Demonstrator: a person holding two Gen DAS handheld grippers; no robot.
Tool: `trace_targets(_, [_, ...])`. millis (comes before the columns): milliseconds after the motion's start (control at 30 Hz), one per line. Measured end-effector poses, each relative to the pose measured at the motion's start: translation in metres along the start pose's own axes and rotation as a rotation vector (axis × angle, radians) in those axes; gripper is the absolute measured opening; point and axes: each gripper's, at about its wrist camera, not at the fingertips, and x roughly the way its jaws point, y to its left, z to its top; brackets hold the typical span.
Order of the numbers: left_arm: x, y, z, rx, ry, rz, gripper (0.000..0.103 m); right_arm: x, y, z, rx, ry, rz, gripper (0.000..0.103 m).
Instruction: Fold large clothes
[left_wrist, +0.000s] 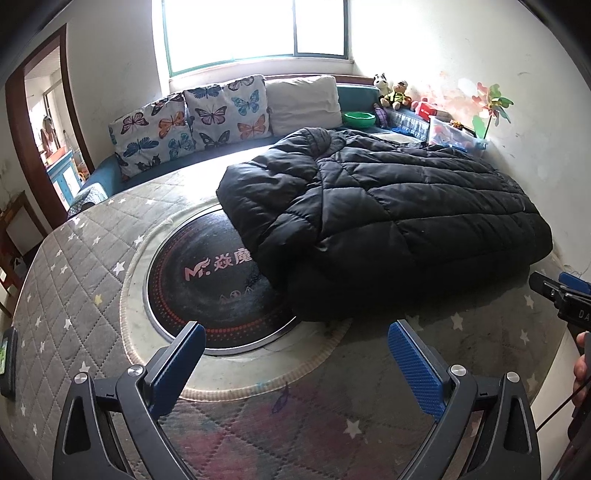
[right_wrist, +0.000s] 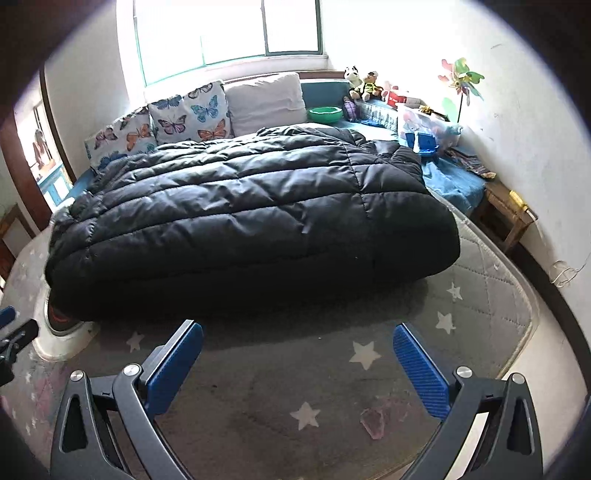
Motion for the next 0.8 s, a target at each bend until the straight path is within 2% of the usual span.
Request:
trace_targets(367, [-0.006,-0.007,-0.004,0.021,-0.018,0.007,0.103,-0.008,0.009,0.004,-0.022,-0.023,0.049,0.103])
trace_targets(800, [-0.014,-0.010,-0.010,0.036,-0.030,0.001,0.103,-0.014,0.029,0.000,-0.079,-0.026,0.063,0.103])
